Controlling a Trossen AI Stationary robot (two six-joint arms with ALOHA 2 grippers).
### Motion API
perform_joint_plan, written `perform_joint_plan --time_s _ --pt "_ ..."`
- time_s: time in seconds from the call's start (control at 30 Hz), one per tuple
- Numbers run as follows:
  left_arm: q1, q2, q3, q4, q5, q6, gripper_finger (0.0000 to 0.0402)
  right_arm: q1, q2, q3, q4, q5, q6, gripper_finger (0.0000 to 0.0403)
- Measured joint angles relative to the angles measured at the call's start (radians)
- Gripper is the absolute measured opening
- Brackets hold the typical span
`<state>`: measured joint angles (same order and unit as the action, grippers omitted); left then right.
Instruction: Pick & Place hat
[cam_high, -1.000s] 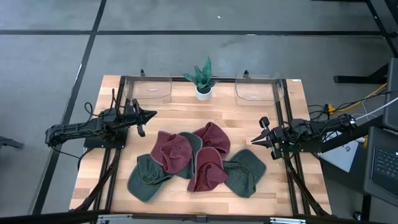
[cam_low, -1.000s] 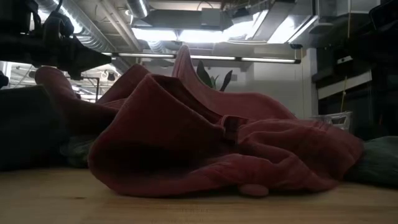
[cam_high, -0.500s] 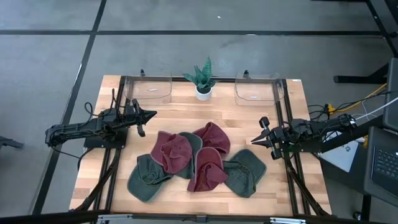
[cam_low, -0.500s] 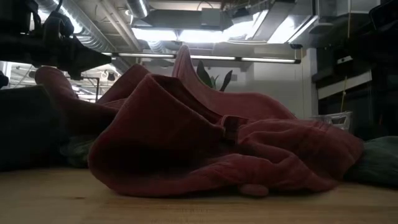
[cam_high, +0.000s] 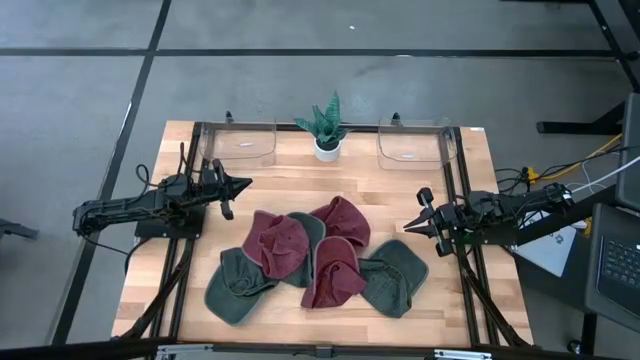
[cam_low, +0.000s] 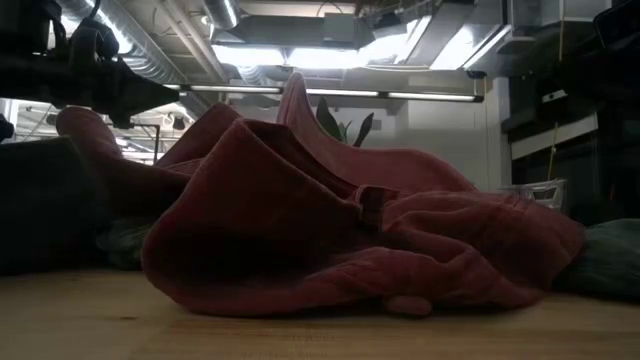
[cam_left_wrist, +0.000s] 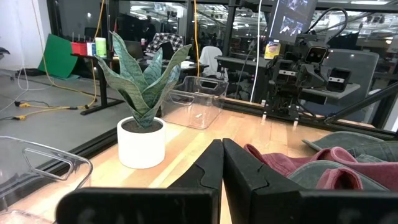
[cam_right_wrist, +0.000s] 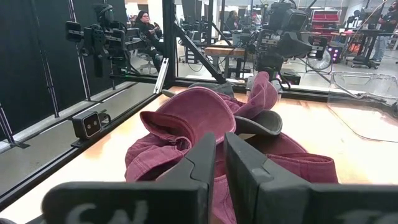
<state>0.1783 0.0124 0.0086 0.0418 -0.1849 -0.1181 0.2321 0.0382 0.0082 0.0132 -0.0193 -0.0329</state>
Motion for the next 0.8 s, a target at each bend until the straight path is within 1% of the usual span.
perform_joint_plan --time_s 0.4,0.47,0.63,0.8 --pt "0.000 0.000 0.000 0.000 0.000 0.000 0.0004 0.000 0.000 0.000 -0.001 0.000 0.002 0.0036" --pt "0.000 0.000 0.000 0.000 0.000 0.000 0.0004 0.000 0.009 0.022 -0.047 0.000 0.002 0.0036" --pt "0.000 0.000 0.000 0.000 0.000 0.000 0.0004 0.000 0.068 0.177 -0.214 0.000 0.001 0.0036" --pt "0.000 0.000 0.000 0.000 0.000 0.000 0.0004 0.000 0.192 0.379 -0.384 0.000 0.001 0.0036"
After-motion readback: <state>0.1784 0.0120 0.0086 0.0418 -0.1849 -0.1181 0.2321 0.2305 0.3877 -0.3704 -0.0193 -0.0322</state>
